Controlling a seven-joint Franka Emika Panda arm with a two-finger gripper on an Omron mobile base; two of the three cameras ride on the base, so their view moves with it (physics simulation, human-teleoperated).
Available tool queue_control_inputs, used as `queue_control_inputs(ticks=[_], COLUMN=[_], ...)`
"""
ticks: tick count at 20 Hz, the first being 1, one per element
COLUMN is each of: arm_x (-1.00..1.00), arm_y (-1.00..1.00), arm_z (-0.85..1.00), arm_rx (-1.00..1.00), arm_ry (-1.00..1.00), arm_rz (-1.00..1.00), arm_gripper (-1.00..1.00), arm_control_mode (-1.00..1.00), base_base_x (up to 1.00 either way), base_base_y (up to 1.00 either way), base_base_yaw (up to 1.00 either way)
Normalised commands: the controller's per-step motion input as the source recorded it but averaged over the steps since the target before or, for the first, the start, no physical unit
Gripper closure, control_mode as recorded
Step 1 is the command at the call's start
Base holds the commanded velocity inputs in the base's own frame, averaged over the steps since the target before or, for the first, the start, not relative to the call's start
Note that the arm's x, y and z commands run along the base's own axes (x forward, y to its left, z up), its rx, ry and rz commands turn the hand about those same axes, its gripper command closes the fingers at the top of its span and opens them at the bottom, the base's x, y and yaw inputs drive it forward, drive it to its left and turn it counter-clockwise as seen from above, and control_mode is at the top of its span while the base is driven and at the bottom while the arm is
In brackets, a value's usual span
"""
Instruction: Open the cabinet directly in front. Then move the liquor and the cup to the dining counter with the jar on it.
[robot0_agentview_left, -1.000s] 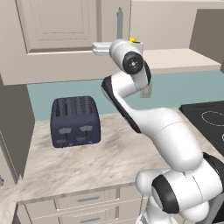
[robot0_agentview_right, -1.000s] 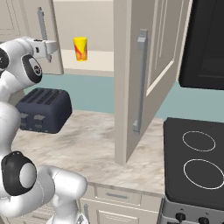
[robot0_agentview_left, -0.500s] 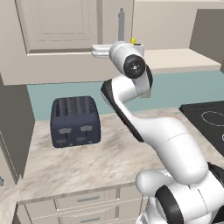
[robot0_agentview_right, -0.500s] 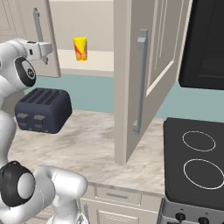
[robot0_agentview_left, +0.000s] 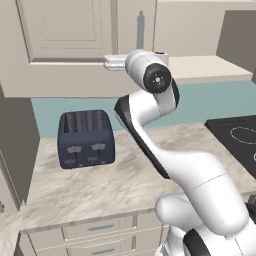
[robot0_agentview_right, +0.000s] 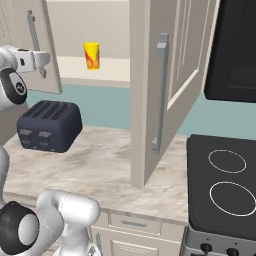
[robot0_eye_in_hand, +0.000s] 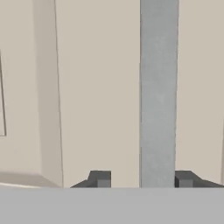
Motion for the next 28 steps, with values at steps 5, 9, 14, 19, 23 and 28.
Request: queue_control_inputs(ticks=[5,9,14,19,23,28], arm_x=[-0.94,-1.00,-1.00,-1.00,-1.00,-0.19], arm_y=[1.00,1.00,1.00,1.00,1.00,0.56], arm_z=[-0.14,-0.22,-0.06,-0.07,-0.01,0.01], arm_rx=[0.00,0.00,0.00,0.00,0.00,-0.04], arm_ry=[-0.01,-0.01,0.00,0.00,0.00,-0.01], arm_rz=[-0.01,-0.01,-0.06,-0.13,-0.22,-0.07], arm_gripper=[1.00,1.00,1.00,1.00,1.00,-1.00], arm_control_mode=[-1.00,-1.00,-1.00,-1.00,-1.00,-1.00], base_base_x=[0.00,0.00,0.00,0.00,0.00,0.00], base_base_y=[0.00,0.00,0.00,0.00,0.00,0.00], base_base_yaw=[0.00,0.00,0.00,0.00,0.00,0.00])
